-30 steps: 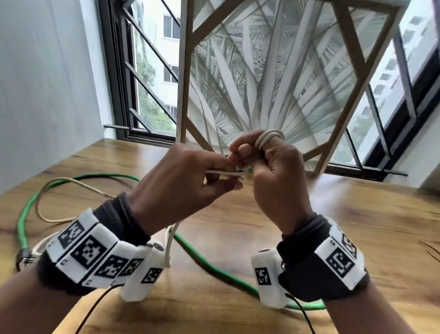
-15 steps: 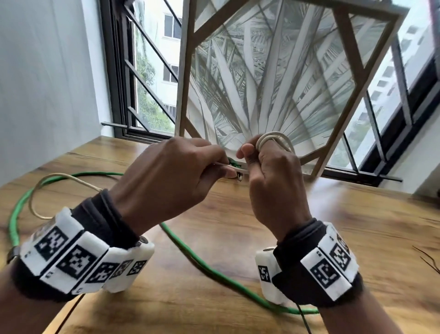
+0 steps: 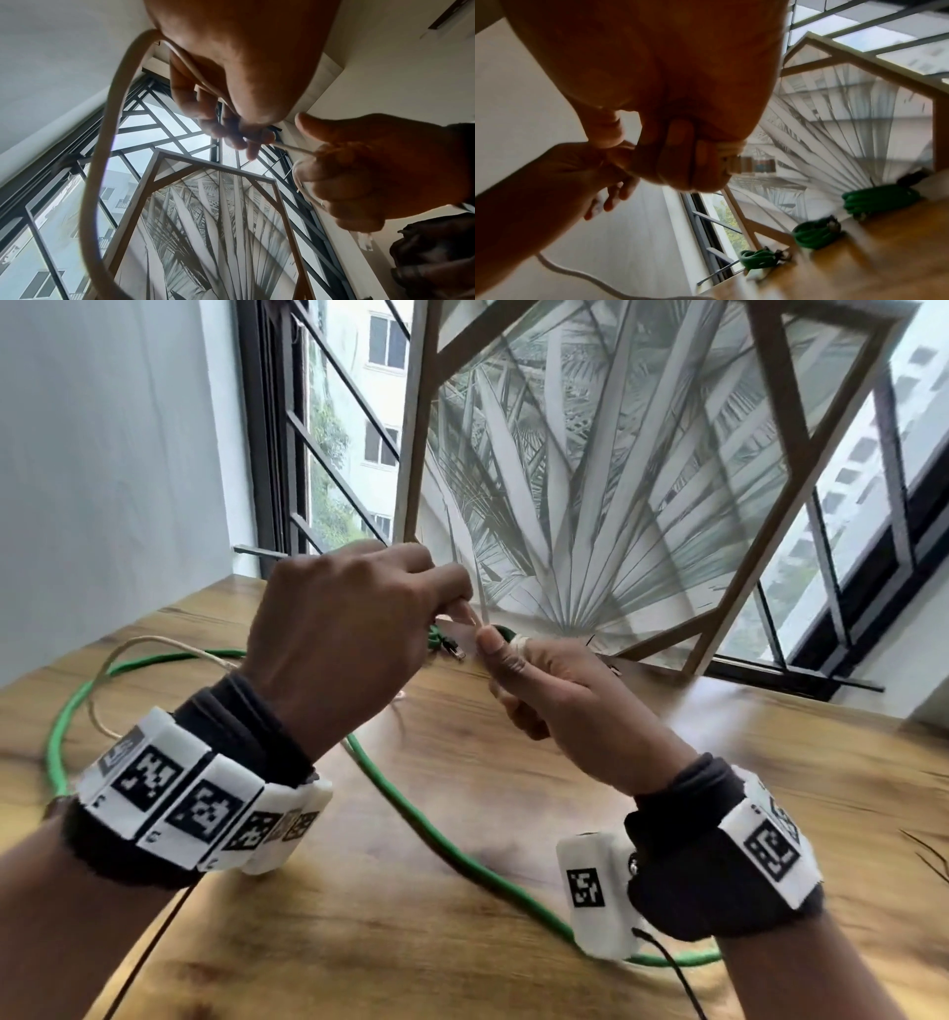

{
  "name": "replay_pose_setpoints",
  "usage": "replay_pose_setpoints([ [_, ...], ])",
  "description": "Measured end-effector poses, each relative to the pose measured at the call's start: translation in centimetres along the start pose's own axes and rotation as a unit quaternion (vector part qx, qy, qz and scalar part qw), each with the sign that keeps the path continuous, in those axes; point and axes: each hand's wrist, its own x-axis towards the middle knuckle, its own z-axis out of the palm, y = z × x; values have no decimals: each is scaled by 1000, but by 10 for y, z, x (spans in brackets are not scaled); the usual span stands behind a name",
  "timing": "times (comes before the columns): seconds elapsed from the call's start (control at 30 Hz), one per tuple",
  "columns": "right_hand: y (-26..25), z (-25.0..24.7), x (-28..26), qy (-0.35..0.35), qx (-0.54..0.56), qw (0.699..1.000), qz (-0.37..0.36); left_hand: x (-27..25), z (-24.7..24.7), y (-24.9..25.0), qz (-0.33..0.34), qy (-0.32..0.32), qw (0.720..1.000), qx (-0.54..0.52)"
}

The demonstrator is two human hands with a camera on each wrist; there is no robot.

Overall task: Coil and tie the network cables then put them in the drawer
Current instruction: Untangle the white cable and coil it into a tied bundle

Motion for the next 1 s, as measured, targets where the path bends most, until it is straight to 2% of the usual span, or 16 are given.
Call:
replay_pose_setpoints([
  [0.1,-5,0,-3,-71,137,987,44,-1,4,0,-1,40,999,7],
  [0.23,-14,0,-6,-165,313,930,99,1,7,-3,8,76,997,-19],
  [0.3,-16,0,-6,-192,376,901,99,2,7,-2,3,77,996,-36],
  [0.4,-17,2,-6,-205,448,866,84,2,8,-1,-7,44,996,-70],
  [0.5,-19,8,-6,-191,483,851,72,2,12,-6,3,-44,987,-157],
  [0.6,-26,10,-7,-179,536,823,53,4,18,-12,-1,-131,948,-290],
  [0.77,-34,-2,-9,-129,646,752,35,2,20,-1,7,-222,906,-361],
  [0.9,-38,-3,-12,-87,675,733,24,2,17,2,2,-255,877,-408],
  [1.0,-38,-10,-13,-24,716,697,-10,-4,22,6,-9,-306,845,-438],
])
